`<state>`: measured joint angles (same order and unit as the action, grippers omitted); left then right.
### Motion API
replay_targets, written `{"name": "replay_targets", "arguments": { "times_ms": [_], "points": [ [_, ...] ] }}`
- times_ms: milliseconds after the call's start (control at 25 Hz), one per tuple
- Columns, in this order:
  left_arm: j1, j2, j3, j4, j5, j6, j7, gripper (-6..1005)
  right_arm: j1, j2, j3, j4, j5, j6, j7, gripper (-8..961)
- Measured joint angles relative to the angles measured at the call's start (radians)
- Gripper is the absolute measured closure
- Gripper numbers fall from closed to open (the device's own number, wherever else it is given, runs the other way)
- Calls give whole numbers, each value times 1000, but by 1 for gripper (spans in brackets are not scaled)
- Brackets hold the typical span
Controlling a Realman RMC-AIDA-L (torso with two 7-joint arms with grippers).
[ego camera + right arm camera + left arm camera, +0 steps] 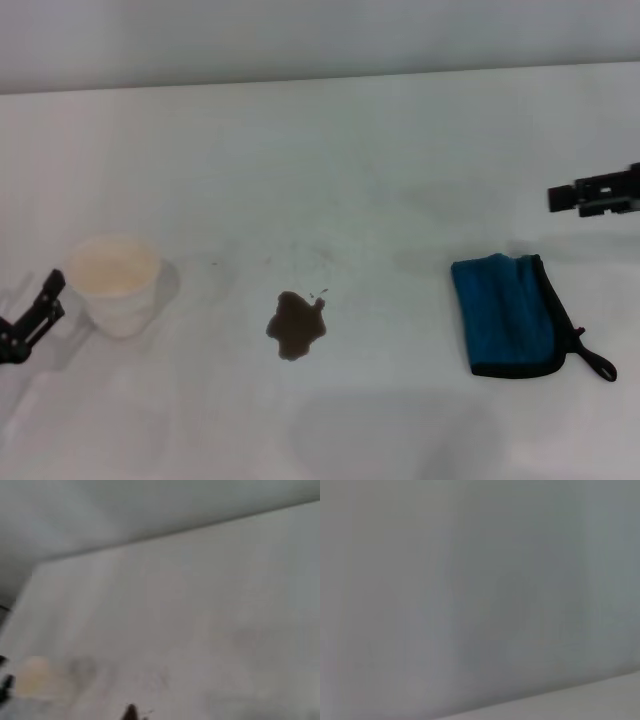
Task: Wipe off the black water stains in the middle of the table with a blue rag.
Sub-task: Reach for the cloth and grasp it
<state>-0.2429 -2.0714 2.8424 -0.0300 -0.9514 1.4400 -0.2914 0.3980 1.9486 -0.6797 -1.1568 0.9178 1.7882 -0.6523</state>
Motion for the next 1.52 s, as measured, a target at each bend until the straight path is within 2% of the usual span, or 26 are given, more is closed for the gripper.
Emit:
{"name": "replay_targets", "arguments": {
  "times_ms": [40,160,240,440,600,800,1040,1520],
  "points": [
    [-6,0,0,-6,-5,1,-1,115,11,21,-20,-59,-41,-1,30,163],
    [-29,1,1,-29,-21,3,-2,116,34,63,-97,-176,-129,-12,101,164],
    [-42,1,1,-43,-24,3,-2,116,37,67,-190,-218,-153,-53,168,165],
    [-55,1,0,-69,-48,4,-2,115,43,61,-441,-272,-205,-138,344,166],
    [-68,0,1,-69,-53,10,-3,115,54,63,-596,-291,-311,-145,476,168],
    [-63,-1,2,-67,-53,41,-2,116,57,65,-752,-324,-368,-148,610,169],
    [-50,-2,1,-73,-64,92,-3,115,56,66,-850,-332,-454,-170,700,171],
    [-36,-3,0,-94,-141,93,2,116,91,67,-904,-227,-499,-227,703,182]
  ]
}}
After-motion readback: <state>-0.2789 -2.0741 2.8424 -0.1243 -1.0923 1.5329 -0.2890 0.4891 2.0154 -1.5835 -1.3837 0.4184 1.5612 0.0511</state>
